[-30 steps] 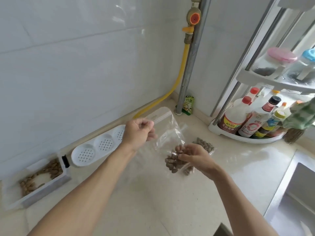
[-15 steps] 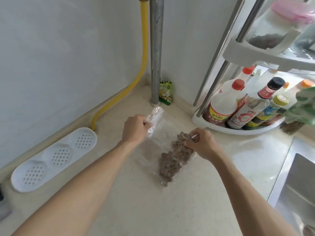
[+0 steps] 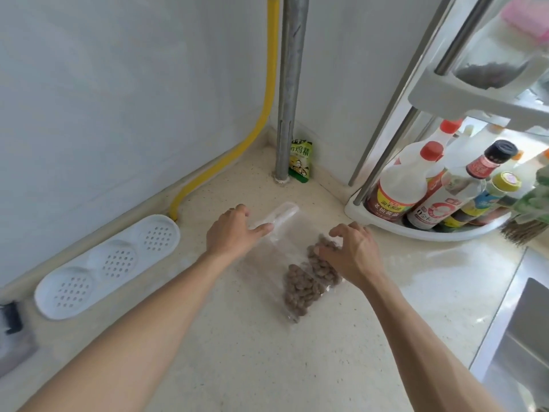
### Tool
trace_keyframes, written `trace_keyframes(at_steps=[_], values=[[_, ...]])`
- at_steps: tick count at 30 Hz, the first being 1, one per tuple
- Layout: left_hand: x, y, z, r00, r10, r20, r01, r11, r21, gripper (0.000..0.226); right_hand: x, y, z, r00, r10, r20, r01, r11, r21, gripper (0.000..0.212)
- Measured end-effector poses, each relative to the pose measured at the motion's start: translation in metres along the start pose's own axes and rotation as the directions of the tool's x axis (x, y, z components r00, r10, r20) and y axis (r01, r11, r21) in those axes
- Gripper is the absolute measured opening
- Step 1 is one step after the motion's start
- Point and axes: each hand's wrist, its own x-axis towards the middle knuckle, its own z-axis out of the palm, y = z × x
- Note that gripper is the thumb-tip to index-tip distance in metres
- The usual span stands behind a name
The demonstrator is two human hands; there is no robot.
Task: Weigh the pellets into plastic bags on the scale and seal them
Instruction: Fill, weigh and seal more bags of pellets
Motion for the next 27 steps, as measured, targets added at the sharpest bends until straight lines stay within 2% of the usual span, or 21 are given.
trace_keyframes(at_steps=[3, 6, 12, 15, 19, 22, 27], values=[[-0.021, -0.019, -0.012, 0.999, -0.036, -0.001, 0.036, 0.999, -0.035, 0.068, -0.006, -0.036, 0.010, 0.997, -0.078, 0.020, 0.076, 0.995, 0.069, 0.053], [-0.055, -0.052, -0.025, 0.995, -0.064, -0.076, 0.057, 0.995, -0.084, 0.058, -0.017, -0.078, 0.030, 0.982, -0.183, 0.052, 0.173, 0.973, 0.155, 0.054], [-0.136, -0.142, -0.032, 0.957, -0.248, -0.147, 0.234, 0.966, -0.112, 0.050, -0.045, -0.150, 0.094, 0.921, -0.293, 0.256, 0.228, 0.940, 0.254, 0.049], [-0.165, -0.171, -0.032, 0.947, -0.303, -0.111, 0.305, 0.952, 0.003, 0.070, -0.058, -0.171, 0.126, 0.901, -0.311, 0.303, 0.266, 0.947, 0.182, 0.055], [-0.181, -0.200, -0.028, 0.937, -0.350, 0.009, 0.344, 0.923, 0.170, 0.095, -0.074, -0.185, 0.151, 0.895, -0.300, 0.331, 0.334, 0.941, -0.051, 0.062], [-0.186, -0.209, -0.024, 0.937, -0.350, -0.014, 0.343, 0.908, 0.241, 0.089, -0.082, -0.189, 0.160, 0.900, -0.310, 0.305, 0.368, 0.918, -0.151, 0.063], [-0.186, -0.201, -0.026, 0.939, -0.293, -0.178, 0.339, 0.873, 0.350, 0.070, -0.089, -0.188, 0.167, 0.912, -0.299, 0.281, 0.333, 0.940, -0.080, 0.061]])
